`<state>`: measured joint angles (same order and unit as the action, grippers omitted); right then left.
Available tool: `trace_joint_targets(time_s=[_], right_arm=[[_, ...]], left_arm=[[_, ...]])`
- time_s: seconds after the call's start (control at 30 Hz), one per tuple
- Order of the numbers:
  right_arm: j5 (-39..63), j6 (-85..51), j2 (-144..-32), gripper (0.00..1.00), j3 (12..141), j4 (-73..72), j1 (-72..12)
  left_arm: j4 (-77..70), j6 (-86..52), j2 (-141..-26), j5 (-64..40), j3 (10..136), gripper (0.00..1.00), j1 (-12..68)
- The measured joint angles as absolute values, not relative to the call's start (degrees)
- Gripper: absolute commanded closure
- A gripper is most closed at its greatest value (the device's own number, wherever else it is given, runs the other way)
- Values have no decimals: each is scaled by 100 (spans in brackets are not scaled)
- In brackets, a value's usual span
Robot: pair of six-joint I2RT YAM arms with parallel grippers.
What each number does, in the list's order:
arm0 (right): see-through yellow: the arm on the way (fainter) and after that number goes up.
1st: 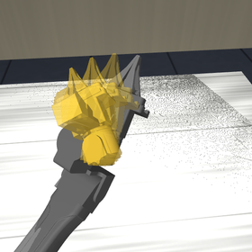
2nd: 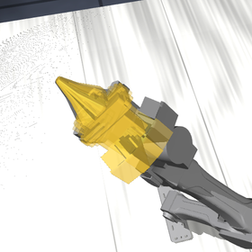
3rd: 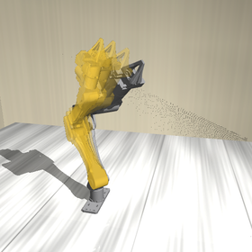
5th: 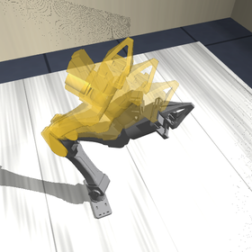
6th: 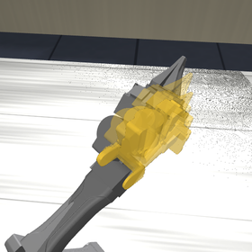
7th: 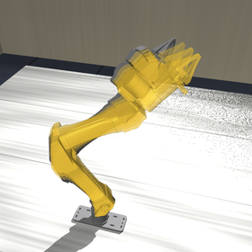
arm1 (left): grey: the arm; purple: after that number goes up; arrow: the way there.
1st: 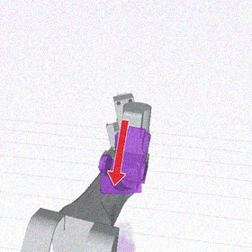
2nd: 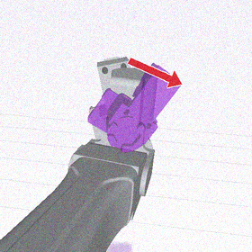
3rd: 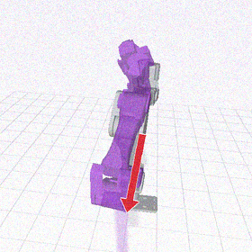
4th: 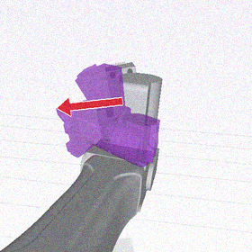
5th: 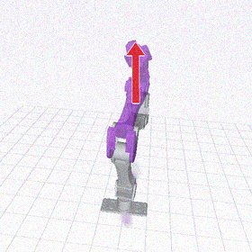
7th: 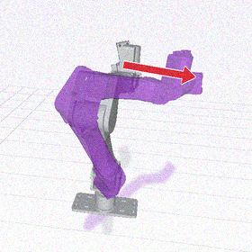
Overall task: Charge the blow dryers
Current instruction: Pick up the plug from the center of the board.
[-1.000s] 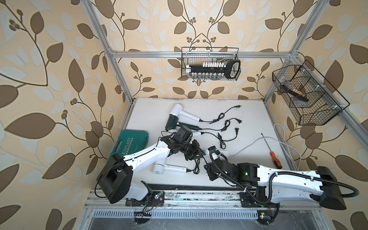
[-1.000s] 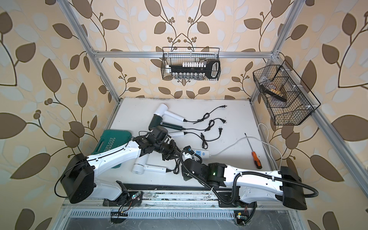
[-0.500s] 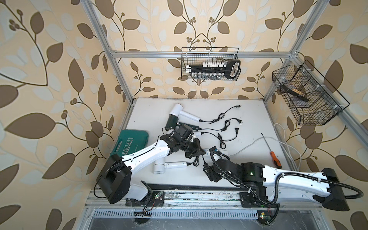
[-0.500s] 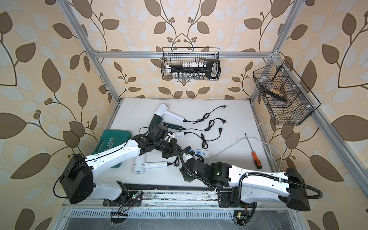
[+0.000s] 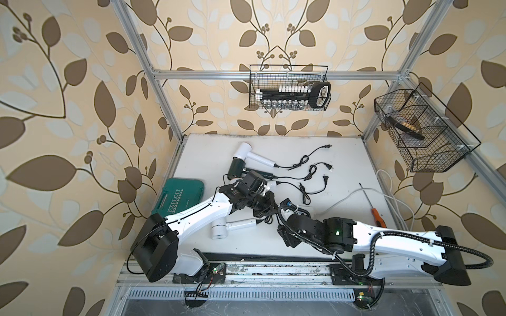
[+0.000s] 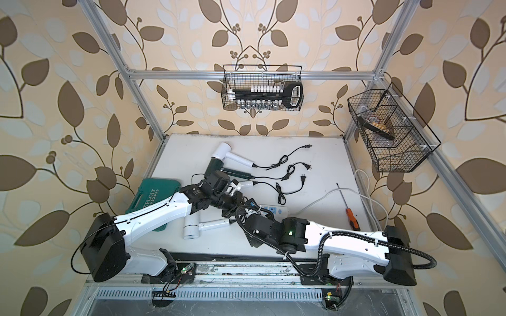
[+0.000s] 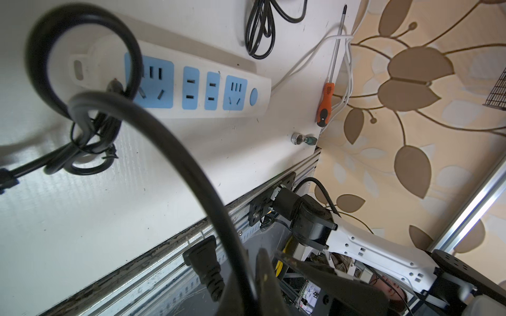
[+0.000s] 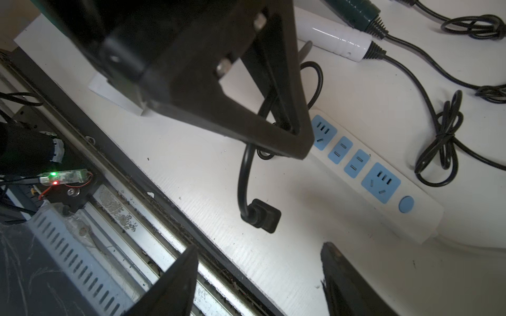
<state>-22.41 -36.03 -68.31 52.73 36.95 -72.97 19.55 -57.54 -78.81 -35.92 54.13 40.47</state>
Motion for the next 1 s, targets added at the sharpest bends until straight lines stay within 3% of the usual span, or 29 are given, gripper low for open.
trace_joint_targets(time_s=[1.0], right_arm=[[-2574,-4069,-7201,28,5441,3756,-7253]], left_arm=[[3339,-5695,-7937,-2974,6038,100,4211]])
